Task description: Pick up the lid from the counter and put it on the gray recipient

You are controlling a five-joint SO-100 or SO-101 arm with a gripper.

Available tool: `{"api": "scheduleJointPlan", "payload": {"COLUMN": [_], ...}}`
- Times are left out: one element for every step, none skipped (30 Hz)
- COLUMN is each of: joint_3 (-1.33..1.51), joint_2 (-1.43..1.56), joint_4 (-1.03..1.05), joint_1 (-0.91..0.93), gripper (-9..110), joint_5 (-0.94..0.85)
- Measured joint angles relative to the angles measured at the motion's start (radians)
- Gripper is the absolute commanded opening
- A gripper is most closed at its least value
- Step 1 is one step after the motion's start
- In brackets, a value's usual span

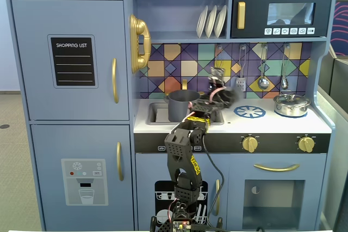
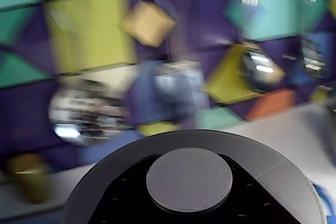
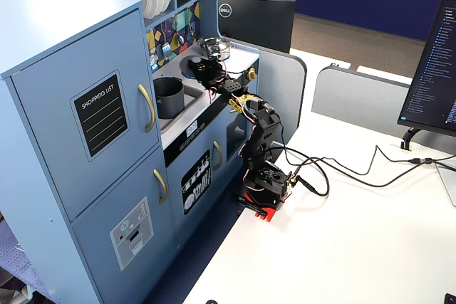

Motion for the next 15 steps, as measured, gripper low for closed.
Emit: {"api": "scheduleJointPlan", "payload": {"joint_3": [-0.005, -0.011, -0.017, -0.025, -0.037, -0.049, -0.064, -0.078, -0.092, -0.103, -0.114, -0.123, -0.132, -0.138, -0.143], "joint_2": [0.014, 0.026, 0.034, 0.041, 0.048, 0.052, 0.052, 0.054, 0.054, 0.054, 0.054, 0.054, 0.054, 0.054, 0.054], "joint_4": [0.017, 0.031, 0.041, 0.052, 0.064, 0.077, 0.086, 0.098, 0.109, 0.12, 0.132, 0.147, 0.163, 0.181, 0.192], "joint_1": [-0.023, -0.043, -0.058, -0.072, -0.084, -0.094, -0.101, -0.11, -0.121, -0.135, -0.149, -0.164, -0.183, -0.199, -0.215], "gripper": [0, 0, 0, 0, 0, 0, 0, 0, 0, 0, 0, 0, 0, 0, 0], "joint_5": [-0.005, -0.011, -0.015, -0.023, -0.026, -0.031, -0.034, -0.037, -0.041, -0.041, -0.041, -0.041, -0.041, -0.041, -0.041]}}
